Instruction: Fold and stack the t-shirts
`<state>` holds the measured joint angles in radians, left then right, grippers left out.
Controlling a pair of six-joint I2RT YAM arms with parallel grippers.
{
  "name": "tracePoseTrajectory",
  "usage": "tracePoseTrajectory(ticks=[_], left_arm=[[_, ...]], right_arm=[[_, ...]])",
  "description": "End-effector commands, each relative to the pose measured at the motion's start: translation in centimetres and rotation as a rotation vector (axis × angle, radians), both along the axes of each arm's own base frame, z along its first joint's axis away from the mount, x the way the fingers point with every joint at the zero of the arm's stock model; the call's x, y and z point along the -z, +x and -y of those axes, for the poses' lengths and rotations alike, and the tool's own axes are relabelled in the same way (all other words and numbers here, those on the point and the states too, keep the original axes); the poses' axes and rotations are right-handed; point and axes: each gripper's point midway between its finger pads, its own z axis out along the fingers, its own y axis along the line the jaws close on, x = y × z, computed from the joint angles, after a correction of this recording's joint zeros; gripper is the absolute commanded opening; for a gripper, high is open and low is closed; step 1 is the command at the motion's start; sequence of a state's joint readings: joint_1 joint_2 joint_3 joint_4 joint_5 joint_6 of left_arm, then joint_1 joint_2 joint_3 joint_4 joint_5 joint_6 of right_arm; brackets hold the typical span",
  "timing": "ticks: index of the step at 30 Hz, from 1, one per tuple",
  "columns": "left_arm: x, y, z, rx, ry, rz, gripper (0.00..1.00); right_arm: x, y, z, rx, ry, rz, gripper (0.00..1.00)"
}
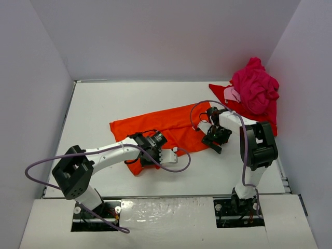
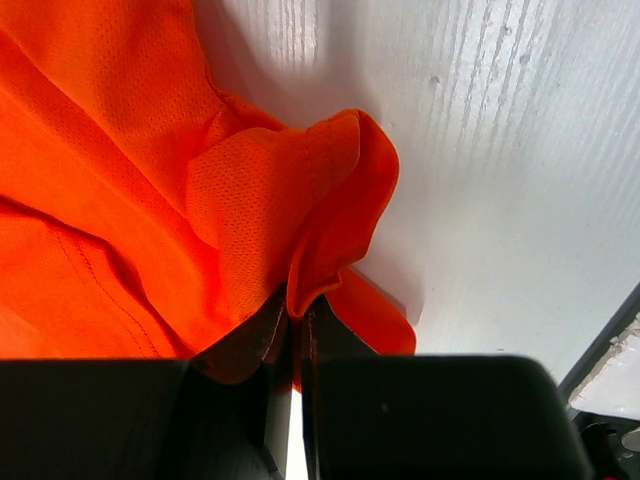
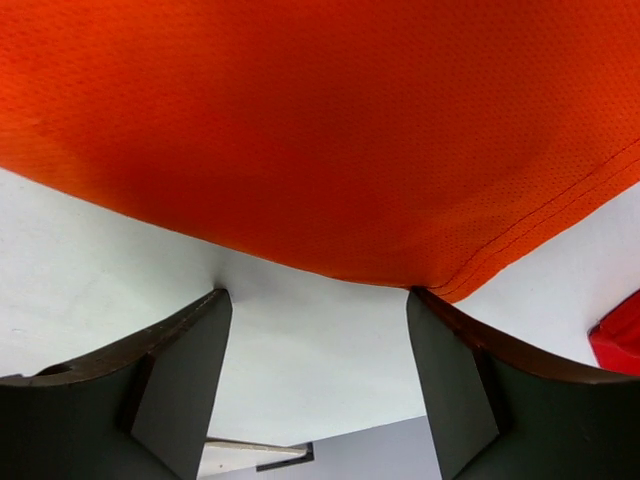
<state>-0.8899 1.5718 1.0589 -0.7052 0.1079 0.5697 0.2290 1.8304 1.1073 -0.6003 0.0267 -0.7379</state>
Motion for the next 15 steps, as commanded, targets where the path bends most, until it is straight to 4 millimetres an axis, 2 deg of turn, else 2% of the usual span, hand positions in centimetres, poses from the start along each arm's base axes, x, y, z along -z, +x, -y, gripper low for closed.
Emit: tracePoseTrajectory(ticks=[1,9,15], left_arm=[[-1.9,0.3,-0.1,0.002,-0.041,0.042,0.0],[-1.8,0.3,-0.4,-0.003,-0.038,0.043,0.0],[-1.6,0.3,-0.6,-0.007,-0.036,0.049,0.0]], right_arm=[[2.4,0.7,1.0,0.019,-0.067,-0.005,0.66],[3.2,2.4,0.7,0.023,-0.088,0.033,0.72],[5.0,2.2,0.1,0.011,-0.093,-0.014,0.68]])
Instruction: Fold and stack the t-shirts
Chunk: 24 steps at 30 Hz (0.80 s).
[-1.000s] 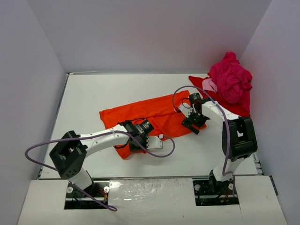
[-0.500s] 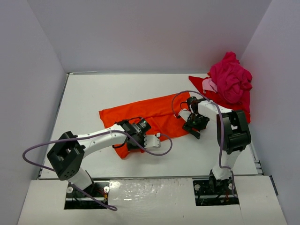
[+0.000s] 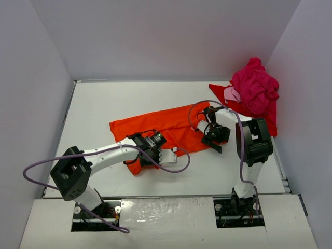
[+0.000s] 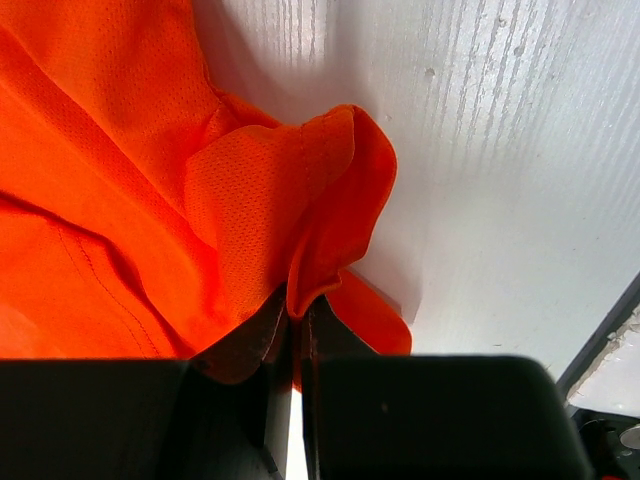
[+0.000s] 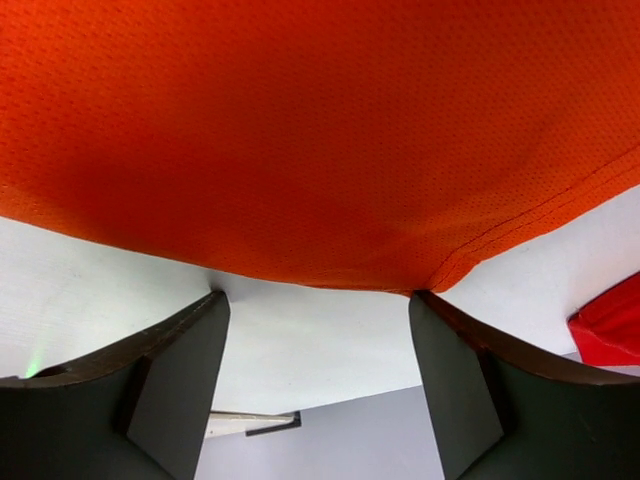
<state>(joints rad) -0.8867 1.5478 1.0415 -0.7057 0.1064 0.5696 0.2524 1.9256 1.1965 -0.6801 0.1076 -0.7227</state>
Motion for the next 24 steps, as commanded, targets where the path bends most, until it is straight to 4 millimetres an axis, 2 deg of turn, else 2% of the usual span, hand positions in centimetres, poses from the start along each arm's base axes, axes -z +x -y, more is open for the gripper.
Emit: tracePoseTrajectory(ticks=[1,4,9,12,15,18,20,22,24], left_arm=[[-1.4,0.5,-0.3,-0.003,-0.03,0.045,0.0],[-1.3,0.6,-0.2,-0.001,-0.026,0.044,0.0],[-1.2,0.8,-0.2,-0.001,-0.022,0.048,0.0],[-0.9,0.6,-0.4,-0.002,-0.017,0.045,0.0],[-0.7,0.7,-0.3,0.001,-0.017,0.046,0.0],[-0.7,0.8,-0.1,0.001,-0.016,0.045,0.0],[-0.7,0.9,-0.1,0.001,-0.014,0.045,0.0],[-0.7,1.0,-0.1,0.002,-0.012,0.048,0.0],[-0.6,0.9,-0.1,0.003,-0.012,0.045,0.0]], right_arm=[[5.0,1.9,-0.5,0.019,0.005,0.05,0.7],[5.1,2.6,-0.8,0.019,0.016,0.064,0.76],[3.9,4.7,-2.0,0.02,0.057,0.114,0.81],[3.0,4.6,-2.5,0.007,0.077,0.114,0.82],[3.2,4.2,-3.0,0.0,0.107,0.1,0.81],[4.3,3.7,-3.2,0.0,0.113,0.059,0.7],[4.7,3.5,-3.4,-0.006,0.11,0.045,0.58],[5.1,3.5,-3.5,-0.01,0.109,0.036,0.4],[5.1,3.5,-3.6,-0.012,0.109,0.035,0.07]])
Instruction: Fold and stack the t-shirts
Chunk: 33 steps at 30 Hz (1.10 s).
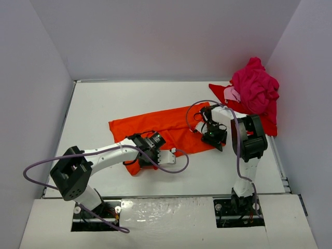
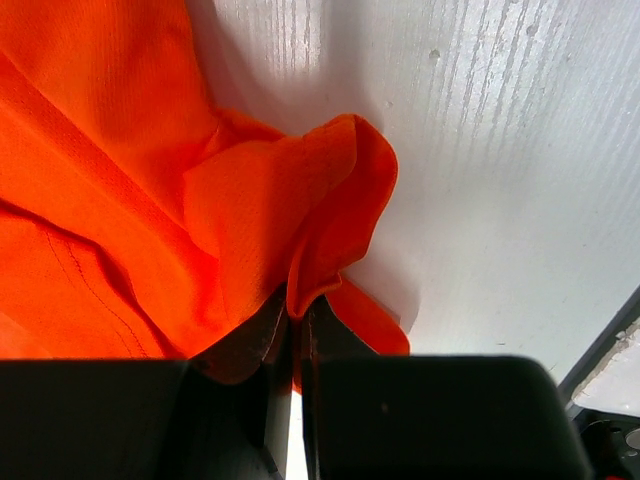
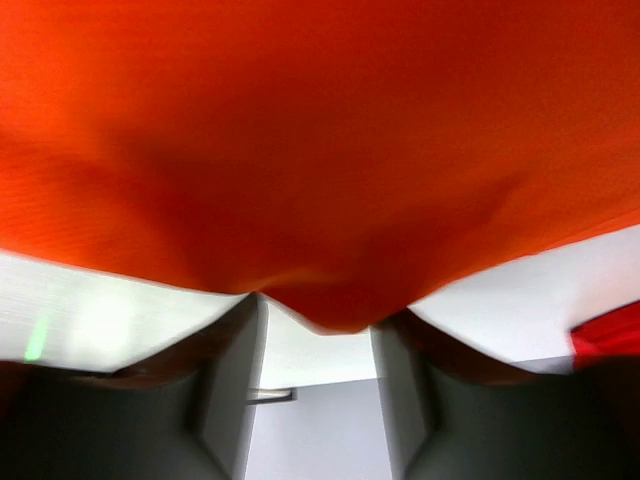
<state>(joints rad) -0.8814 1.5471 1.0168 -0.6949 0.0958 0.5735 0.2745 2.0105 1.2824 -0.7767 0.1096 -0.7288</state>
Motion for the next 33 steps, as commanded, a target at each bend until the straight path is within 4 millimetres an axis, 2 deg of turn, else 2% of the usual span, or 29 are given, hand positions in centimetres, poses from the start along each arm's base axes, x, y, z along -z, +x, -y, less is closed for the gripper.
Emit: tracePoseTrajectory(ticks=[1,5,9,16,19,22,25,33], left_arm=[[-1.2,1.0,0.5,0.007,-0.028,0.044,0.0],[-1.4,0.9,0.5,0.007,-0.029,0.039,0.0],[-1.9,-0.1,-0.2,0.021,-0.012,0.008,0.0],[-5.0,-2.2,-2.4,0.015,0.004,-0.03,0.0],[-6.5,-1.9,-2.3,0.004,-0.014,-0.008,0.0],[-8.7,-0.5,-2.0,-0.012,-0.047,0.047,0.0],[-10.4,0.4,-2.0,-0.018,-0.06,0.081,0.0],[-13.0,2.5,-2.6,-0.035,-0.073,0.163,0.0]], right_arm=[[4.7,3.7,-3.0,0.022,0.135,0.131,0.02],[4.0,3.6,-2.7,0.021,0.119,0.148,0.0],[2.6,2.1,-1.8,0.016,0.098,0.16,0.0],[-1.3,-0.1,-0.1,-0.014,0.061,0.21,0.0],[-3.3,0.6,-0.1,-0.015,0.064,0.254,0.0],[-5.8,1.8,-0.6,-0.018,0.085,0.309,0.0],[-7.3,2.4,-0.6,-0.024,0.086,0.322,0.0],[-9.7,5.6,-1.2,-0.037,0.095,0.394,0.0]])
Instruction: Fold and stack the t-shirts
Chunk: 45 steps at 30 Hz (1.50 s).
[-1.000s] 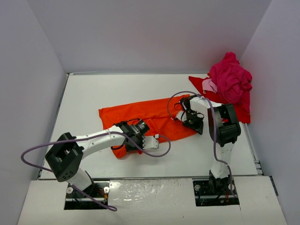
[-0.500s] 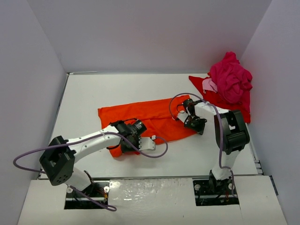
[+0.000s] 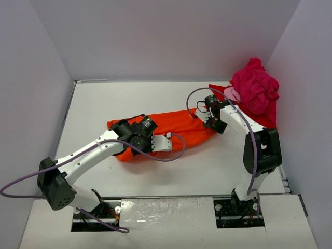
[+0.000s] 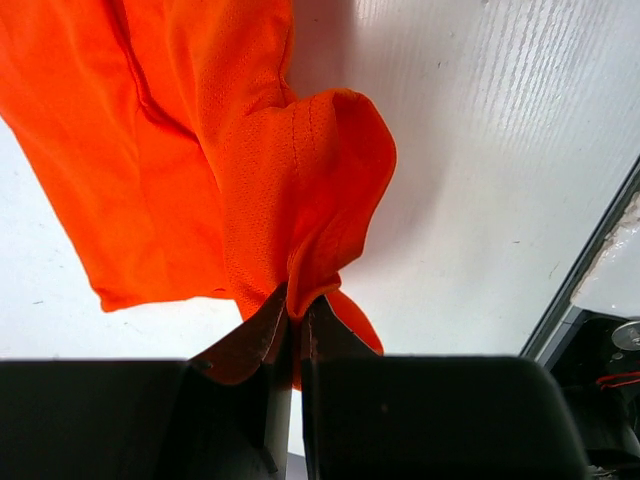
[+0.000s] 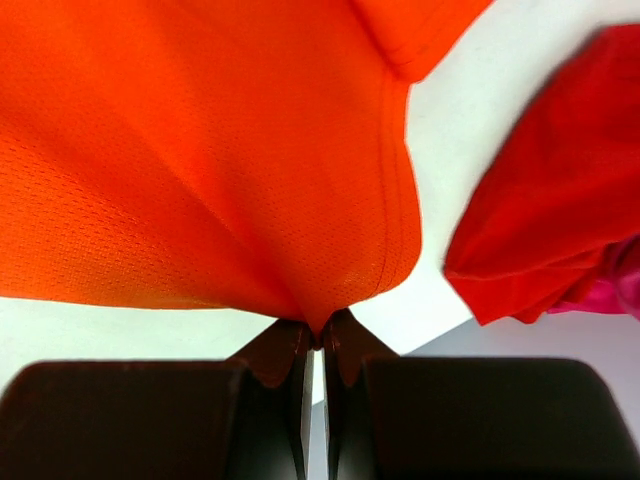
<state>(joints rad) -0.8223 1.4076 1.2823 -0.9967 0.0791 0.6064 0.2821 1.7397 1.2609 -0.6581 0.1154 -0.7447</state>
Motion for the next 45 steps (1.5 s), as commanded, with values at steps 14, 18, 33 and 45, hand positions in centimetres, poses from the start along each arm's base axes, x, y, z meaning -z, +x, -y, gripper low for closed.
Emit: tracePoseTrajectory(ticks=[14,18,33,45], left_arm=[[-6.2,10.5,-3.2,-0.237,-0.052,0.357,0.0],[-5.6,11.9,-3.6,-0.257,-0.056,0.354,0.0],[-3.2,15.0,-6.6,-0.339,-0.067,0.326,0.0],[-1.8,19.1,-8.8,-0.472,-0.079,0.38,0.81]], right_arm=[[-3.2,10.1,-0.9,0.042,0.055,0.125,0.0],[-3.0,12.0,-1.3,0.05,0.059,0.142,0.0],[-1.9,18.1,-2.2,0.062,0.0,0.191,0.0],[-1.1,21.4,-3.9,0.129,0.066,0.283,0.71]])
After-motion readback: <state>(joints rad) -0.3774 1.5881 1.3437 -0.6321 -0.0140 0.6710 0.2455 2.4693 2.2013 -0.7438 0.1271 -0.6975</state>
